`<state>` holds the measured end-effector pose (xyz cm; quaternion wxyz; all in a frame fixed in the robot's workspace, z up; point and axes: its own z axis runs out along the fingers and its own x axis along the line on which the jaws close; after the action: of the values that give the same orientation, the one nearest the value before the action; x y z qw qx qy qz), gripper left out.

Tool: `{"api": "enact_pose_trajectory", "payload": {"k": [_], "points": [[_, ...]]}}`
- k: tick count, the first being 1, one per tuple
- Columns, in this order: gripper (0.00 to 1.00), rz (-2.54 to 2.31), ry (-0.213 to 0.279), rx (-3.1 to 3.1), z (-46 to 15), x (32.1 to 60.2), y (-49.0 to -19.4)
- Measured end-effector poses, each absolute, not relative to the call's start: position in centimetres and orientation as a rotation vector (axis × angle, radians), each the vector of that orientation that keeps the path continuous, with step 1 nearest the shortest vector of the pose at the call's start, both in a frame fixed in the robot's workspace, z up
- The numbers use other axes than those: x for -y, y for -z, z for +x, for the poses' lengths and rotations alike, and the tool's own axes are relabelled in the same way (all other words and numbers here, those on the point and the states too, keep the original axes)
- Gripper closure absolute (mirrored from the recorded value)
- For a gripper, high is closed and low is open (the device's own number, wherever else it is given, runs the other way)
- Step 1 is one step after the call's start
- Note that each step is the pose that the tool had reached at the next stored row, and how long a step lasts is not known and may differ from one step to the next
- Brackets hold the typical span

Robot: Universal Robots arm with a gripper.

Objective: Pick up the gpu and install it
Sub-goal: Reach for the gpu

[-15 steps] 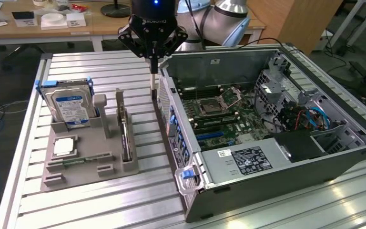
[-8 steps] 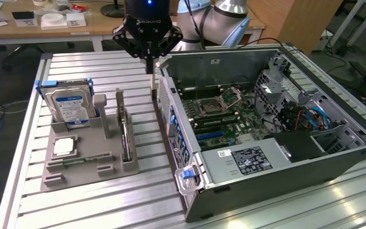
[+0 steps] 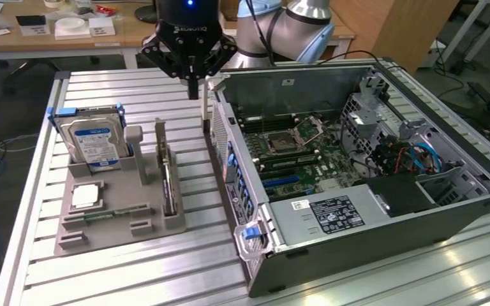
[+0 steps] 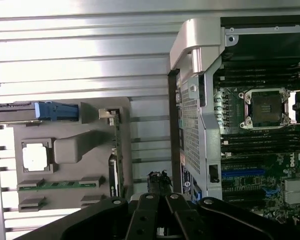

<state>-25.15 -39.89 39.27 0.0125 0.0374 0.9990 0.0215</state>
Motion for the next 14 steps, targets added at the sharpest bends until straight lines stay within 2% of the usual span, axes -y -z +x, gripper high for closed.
{"api": "enact_pose_trajectory", "payload": {"k": [14], "points": [[0.89, 0.116, -0.067, -3.114, -27.1, 39.9, -39.3]]}}
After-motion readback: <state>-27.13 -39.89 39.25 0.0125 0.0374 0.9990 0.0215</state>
